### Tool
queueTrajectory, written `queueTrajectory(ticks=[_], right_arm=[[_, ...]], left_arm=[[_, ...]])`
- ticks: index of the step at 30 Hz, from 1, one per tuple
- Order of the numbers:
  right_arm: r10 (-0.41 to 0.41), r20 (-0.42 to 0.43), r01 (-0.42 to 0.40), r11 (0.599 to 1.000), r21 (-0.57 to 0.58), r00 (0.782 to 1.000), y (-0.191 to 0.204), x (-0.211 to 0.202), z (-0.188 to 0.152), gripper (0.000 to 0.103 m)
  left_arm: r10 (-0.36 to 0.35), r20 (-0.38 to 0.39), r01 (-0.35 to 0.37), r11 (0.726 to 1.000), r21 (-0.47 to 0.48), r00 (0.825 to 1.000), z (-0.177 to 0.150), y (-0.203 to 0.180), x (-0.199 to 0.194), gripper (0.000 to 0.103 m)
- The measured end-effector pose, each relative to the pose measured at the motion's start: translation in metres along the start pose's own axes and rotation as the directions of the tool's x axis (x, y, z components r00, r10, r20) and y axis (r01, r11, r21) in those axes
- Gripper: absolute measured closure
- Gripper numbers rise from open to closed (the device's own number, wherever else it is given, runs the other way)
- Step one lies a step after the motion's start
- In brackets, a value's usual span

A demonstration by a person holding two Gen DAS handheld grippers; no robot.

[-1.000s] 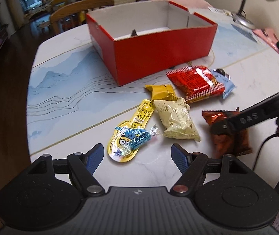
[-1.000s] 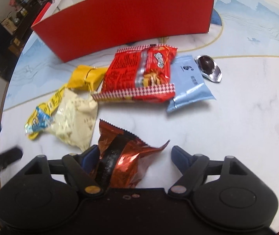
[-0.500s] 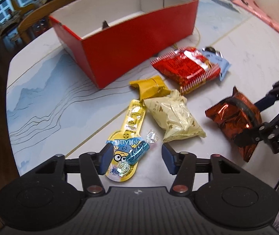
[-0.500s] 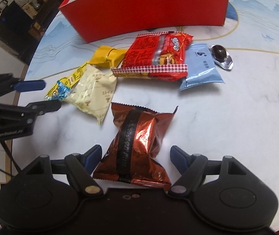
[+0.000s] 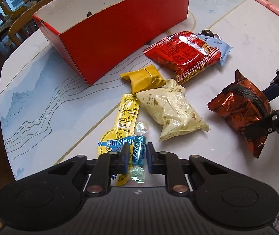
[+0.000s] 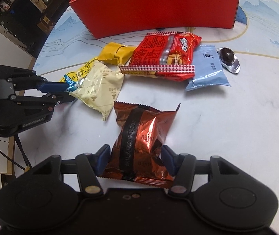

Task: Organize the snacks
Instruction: 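Lift both snacks and carry them over the red box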

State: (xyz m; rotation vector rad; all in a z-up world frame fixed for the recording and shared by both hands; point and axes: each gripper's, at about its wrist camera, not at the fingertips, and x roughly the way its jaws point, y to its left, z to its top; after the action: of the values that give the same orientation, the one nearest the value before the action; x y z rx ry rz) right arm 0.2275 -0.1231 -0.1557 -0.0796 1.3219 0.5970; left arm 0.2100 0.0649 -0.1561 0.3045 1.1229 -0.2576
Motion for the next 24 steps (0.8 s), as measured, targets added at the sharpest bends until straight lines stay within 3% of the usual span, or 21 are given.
queueTrajectory(ticks=[9, 16, 24], right_arm=[[-0.002, 0.057, 0.004, 1.000, -0.031, 0.998, 0.004, -0.008, -0.002, 0.062], [-0.001, 0.088, 0.005, 0.999, -0.037, 0.996, 0.005, -0.017, -0.003, 0.063], [-0.005, 0.144, 0.011, 0.999, -0.042, 0.990, 0.006, -0.040, -0.001, 0.064]], left_arm=[[0.014, 0.010, -0.013, 0.993, -0.115, 1.000, -0.004, 0.007, -0.002, 0.091], [0.001, 0.028, 0.007, 0.959, -0.284, 1.000, -0.015, 0.021, -0.013, 0.091], [0.031, 0.054, -0.007, 0.917, -0.400, 0.998, -0.019, 0.022, -0.045, 0.091]])
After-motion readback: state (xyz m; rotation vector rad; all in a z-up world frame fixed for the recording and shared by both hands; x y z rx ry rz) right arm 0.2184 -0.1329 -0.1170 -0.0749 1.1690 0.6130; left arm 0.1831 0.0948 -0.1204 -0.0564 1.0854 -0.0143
